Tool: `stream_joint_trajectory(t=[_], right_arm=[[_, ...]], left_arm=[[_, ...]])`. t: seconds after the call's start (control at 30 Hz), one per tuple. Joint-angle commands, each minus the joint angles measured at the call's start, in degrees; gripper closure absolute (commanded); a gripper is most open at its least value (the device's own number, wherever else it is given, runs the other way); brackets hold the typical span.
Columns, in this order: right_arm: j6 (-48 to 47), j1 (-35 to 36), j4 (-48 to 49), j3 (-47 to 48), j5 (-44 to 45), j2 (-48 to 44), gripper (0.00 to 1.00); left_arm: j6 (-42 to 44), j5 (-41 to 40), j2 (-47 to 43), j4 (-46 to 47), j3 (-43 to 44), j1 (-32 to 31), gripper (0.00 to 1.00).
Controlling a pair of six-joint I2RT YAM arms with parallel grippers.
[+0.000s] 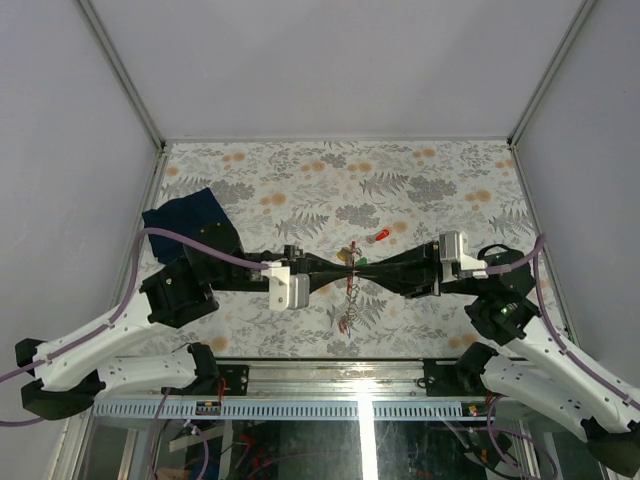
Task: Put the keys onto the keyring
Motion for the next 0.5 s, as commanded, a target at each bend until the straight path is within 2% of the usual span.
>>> stream_joint_trajectory(t=[0.0, 0.1, 0.3, 0.47], right_arm=[[-6.75, -0.17, -7.39, 4.01, 0.06, -2.09, 0.8], [-12.94, -0.19, -15.9, 5.92, 0.62, -2.77, 0.72], [-21.88, -0.19, -28.2, 8.52, 3.76, -2.94, 0.68], [-24.01, -0.16, -29.81, 8.07, 5.71, -2.05, 0.68]], left_arm=[[3.01, -2.06, 1.06, -6.17, 4.86, -0.4, 1.0], [4.97, -4.43, 1.49, -11.47, 7.29, -0.34, 1.0], [9.09, -8.52, 3.62, -22.88, 12.96, -0.39, 1.0], [11.71, -10.77, 8.67, -33.49, 19.29, -0.34, 1.0]])
